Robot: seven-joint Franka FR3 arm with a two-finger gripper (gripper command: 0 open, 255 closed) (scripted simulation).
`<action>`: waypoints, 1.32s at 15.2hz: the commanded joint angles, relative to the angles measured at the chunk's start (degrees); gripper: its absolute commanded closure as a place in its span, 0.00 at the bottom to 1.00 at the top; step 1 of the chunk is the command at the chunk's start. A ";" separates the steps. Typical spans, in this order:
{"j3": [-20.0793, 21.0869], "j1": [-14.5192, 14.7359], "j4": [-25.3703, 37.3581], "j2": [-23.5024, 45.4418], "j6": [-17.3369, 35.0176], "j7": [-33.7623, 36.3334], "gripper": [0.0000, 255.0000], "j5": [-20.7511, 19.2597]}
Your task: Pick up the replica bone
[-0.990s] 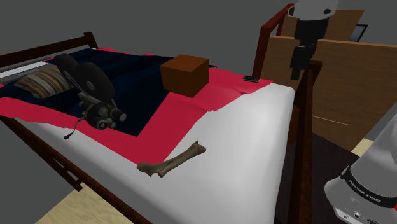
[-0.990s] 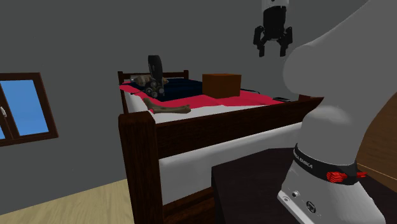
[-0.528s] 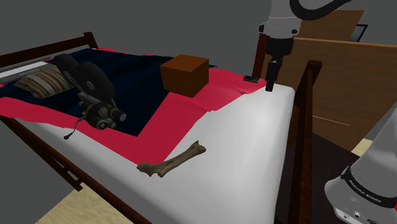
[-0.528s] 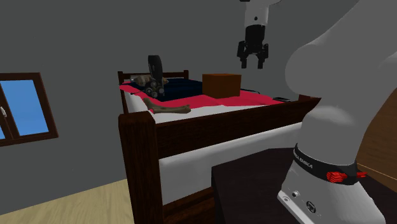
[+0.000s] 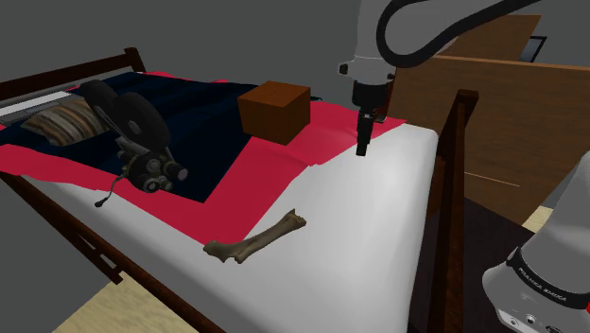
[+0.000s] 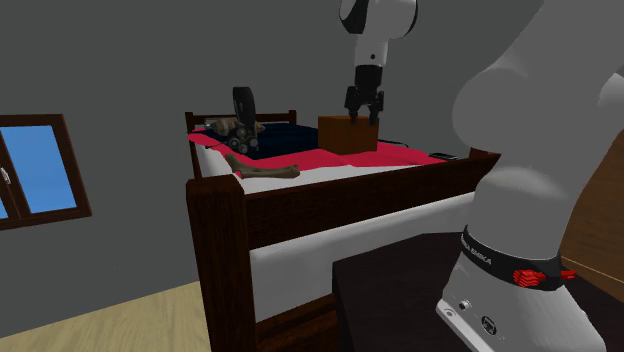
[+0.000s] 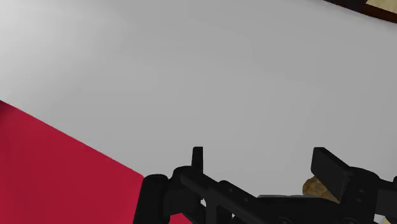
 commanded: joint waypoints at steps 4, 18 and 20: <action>1.30 3.62 3.01 7.26 5.57 -6.76 0.00 3.29; 8.27 11.19 14.94 26.04 15.83 -24.54 0.00 10.73; 9.54 12.08 16.74 28.34 16.82 -26.79 0.00 11.30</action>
